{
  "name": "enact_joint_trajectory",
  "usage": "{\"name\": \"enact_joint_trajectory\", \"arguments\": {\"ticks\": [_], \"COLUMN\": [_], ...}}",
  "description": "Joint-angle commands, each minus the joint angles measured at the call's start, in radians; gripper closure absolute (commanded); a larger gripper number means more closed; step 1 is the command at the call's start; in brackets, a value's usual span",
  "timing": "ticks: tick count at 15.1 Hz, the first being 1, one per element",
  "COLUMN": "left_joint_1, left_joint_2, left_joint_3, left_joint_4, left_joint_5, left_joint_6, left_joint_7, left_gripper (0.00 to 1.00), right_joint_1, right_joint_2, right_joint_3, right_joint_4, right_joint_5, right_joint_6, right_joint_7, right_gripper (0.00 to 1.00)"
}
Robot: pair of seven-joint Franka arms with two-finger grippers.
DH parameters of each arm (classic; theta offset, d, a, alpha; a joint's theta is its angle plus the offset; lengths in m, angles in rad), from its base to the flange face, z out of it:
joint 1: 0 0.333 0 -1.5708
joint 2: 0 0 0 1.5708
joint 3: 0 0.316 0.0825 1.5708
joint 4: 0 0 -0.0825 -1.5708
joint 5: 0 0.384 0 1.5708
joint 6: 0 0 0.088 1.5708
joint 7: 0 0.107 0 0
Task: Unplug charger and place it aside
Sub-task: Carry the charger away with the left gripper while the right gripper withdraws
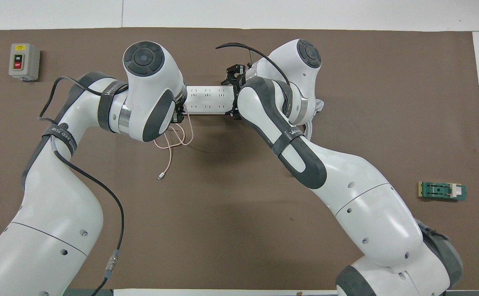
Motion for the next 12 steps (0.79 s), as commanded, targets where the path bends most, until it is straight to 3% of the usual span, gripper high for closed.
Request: {"name": "enact_joint_trajectory", "arguments": {"ticks": [1, 6, 7, 8, 9, 11, 12], "left_joint_1": [-0.012, -0.006, -0.006, -0.004, -0.003, 0.016, 0.026], "left_joint_2": [-0.039, -0.061, -0.065, -0.07, -0.079, -0.107, -0.124], "left_joint_3": [0.011, 0.011, 0.011, 0.013, 0.013, 0.008, 0.007], "left_joint_4": [0.016, 0.041, 0.05, 0.05, 0.048, 0.047, 0.047], "left_joint_5": [0.016, 0.014, 0.013, 0.01, 0.005, -0.007, -0.012], "left_joint_6": [-0.115, -0.192, -0.207, -0.213, -0.215, -0.233, -0.247], "left_joint_7": [0.003, 0.015, 0.03, 0.056, 0.101, 0.25, 0.32], "left_gripper": [1.0, 1.0, 1.0, 1.0, 1.0, 1.0, 1.0], "right_joint_1": [-0.014, -0.014, -0.014, -0.014, -0.018, -0.021, -0.021], "right_joint_2": [0.025, 0.025, 0.025, 0.025, 0.025, 0.025, 0.025], "right_joint_3": [0.008, 0.008, 0.008, 0.01, 0.01, 0.01, 0.008], "right_joint_4": [0.029, 0.029, 0.029, 0.029, 0.029, 0.029, 0.029], "right_joint_5": [0.009, 0.011, 0.011, 0.011, 0.012, 0.012, 0.012], "right_joint_6": [0.048, 0.051, 0.051, 0.049, 0.051, 0.048, 0.048], "right_joint_7": [0.004, 0.004, 0.004, 0.004, 0.004, 0.004, 0.004], "right_gripper": [0.0, 0.01, 0.12, 0.44, 0.68, 0.7, 0.66]}}
